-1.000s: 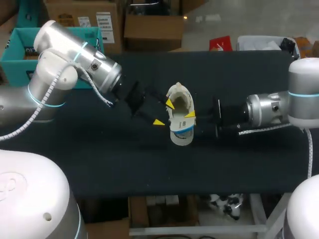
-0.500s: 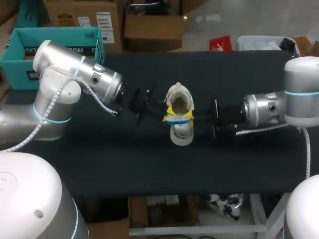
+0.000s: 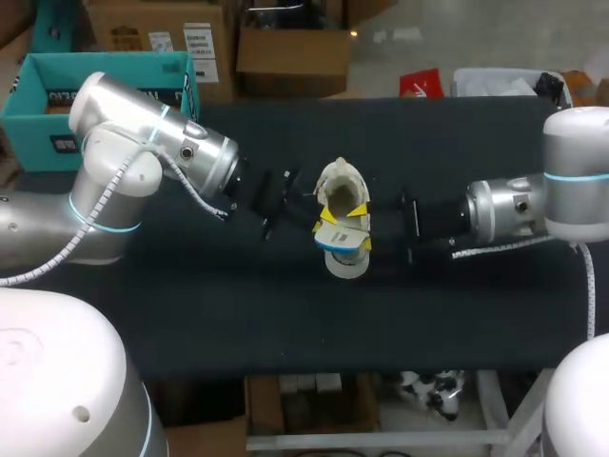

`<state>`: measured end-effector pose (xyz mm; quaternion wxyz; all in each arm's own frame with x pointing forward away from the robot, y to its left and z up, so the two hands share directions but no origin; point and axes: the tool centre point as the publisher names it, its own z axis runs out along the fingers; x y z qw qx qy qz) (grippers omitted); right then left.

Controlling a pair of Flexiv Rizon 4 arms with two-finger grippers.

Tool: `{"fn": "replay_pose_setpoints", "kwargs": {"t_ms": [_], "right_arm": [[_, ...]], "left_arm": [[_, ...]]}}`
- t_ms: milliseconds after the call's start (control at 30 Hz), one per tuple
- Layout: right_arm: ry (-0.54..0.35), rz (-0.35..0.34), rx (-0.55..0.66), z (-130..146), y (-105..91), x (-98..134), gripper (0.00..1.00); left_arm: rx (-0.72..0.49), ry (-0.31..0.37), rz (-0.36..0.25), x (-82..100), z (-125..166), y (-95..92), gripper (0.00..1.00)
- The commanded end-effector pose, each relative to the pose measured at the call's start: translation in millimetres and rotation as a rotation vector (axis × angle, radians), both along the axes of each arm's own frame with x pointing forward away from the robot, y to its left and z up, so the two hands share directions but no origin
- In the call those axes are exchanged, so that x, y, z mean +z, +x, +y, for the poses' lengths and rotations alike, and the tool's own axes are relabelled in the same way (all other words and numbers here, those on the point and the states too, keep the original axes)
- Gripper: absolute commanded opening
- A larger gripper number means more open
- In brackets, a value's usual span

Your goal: Open the shoe tongue, take the insole out of the shoe, put the insole back into the shoe, and pack the shoe into the shoebox

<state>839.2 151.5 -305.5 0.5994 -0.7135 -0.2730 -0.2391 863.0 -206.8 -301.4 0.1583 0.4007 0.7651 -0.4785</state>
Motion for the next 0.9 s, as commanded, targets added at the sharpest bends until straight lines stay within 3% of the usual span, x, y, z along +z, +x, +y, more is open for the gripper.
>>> {"fn": "replay_pose_setpoints", "kwargs": {"t_ms": [33,167,267,333,367,467,500,900], "right_arm": [[-0.044,-0.004,-0.038,-3.3,-10.9,8.0,1.00],[-0.062,-0.007,-0.058,-7.4,-11.0,5.2,0.98],[-0.071,-0.011,-0.073,-9.9,-10.7,3.0,0.87],[-0.071,-0.019,-0.084,-11.3,-10.7,2.2,0.71],[-0.072,-0.022,-0.086,-12.0,-10.6,1.9,0.52],[-0.067,-0.032,-0.094,-14.0,-9.4,-0.9,0.27],[-0.066,-0.031,-0.095,-14.1,-8.8,-2.4,0.00],[-0.061,-0.048,-0.098,-11.7,-2.9,-6.7,0.00]], "left_arm": [[-0.017,0.000,-0.008,-3.9,-5.3,7.3,0.00],[-0.031,0.004,-0.014,-5.6,-5.7,13.1,0.00],[-0.035,0.010,-0.019,-7.4,-6.6,16.6,0.00],[-0.037,0.013,-0.019,-8.5,-6.8,18.8,0.00],[-0.037,0.014,-0.020,-9.1,-6.8,19.6,0.00],[-0.042,0.014,-0.026,-10.1,-6.3,21.4,0.00],[-0.044,0.013,-0.027,-10.4,-6.2,22.0,0.00],[-0.068,0.030,-0.031,-17.2,-7.6,23.9,0.00]]}}
